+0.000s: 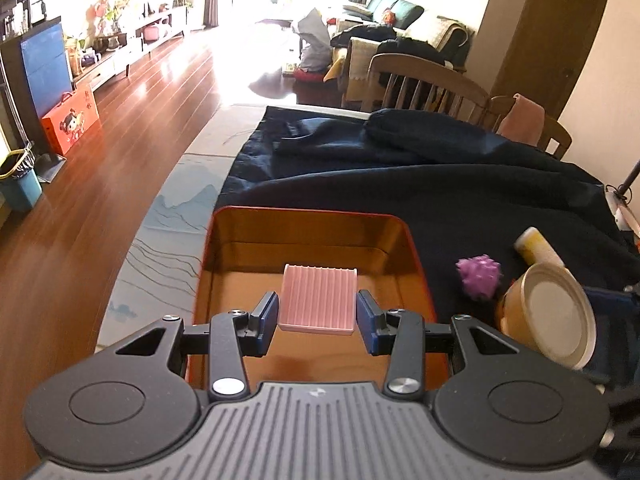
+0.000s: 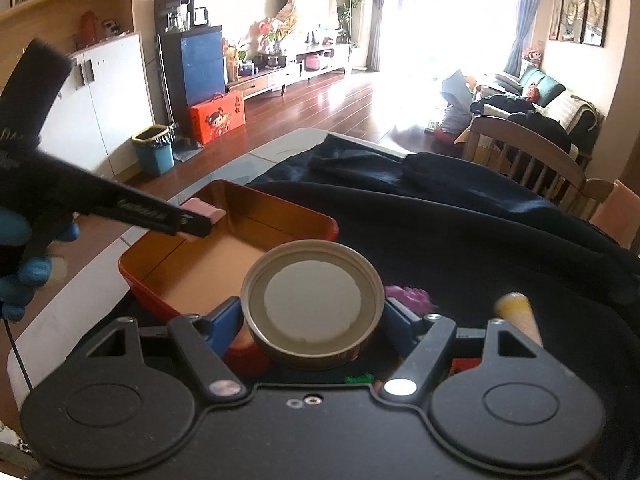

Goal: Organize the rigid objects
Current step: 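Carry the sponge and lid into the red tin and release both, then withdraw both tools from the tin toward the remaining objects, then grasp the orange with the left tool while the right tool grasps the white sunglasses, then carry the orange and sunglasses into the red tin and release both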

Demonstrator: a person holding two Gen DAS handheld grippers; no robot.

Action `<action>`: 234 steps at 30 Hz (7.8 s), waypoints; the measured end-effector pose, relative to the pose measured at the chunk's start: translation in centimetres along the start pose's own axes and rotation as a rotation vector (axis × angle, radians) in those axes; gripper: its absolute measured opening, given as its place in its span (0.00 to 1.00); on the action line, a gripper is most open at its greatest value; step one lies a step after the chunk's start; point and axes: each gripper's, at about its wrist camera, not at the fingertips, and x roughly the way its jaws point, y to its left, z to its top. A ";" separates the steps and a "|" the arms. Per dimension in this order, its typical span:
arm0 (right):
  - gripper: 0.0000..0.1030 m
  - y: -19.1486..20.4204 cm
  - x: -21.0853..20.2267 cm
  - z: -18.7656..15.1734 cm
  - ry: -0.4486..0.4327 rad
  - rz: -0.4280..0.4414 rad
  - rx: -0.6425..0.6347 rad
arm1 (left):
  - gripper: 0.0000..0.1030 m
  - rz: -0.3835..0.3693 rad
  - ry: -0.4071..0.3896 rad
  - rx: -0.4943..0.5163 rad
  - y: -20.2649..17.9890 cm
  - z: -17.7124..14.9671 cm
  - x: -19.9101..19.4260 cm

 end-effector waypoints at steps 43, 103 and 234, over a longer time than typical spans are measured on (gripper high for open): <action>0.72 7.3 15.1 2.5 0.267 0.075 -0.113 | 0.40 -0.050 0.198 0.203 2.2 3.8 11.8; 1.00 -1.6 -2.6 -0.6 -0.154 -0.003 0.179 | 0.68 -0.116 -0.129 0.211 -1.5 1.2 -3.8; 0.56 -12.0 -6.3 -11.4 -0.061 -0.099 0.207 | 0.52 -0.070 0.049 0.088 -13.1 -4.6 -0.5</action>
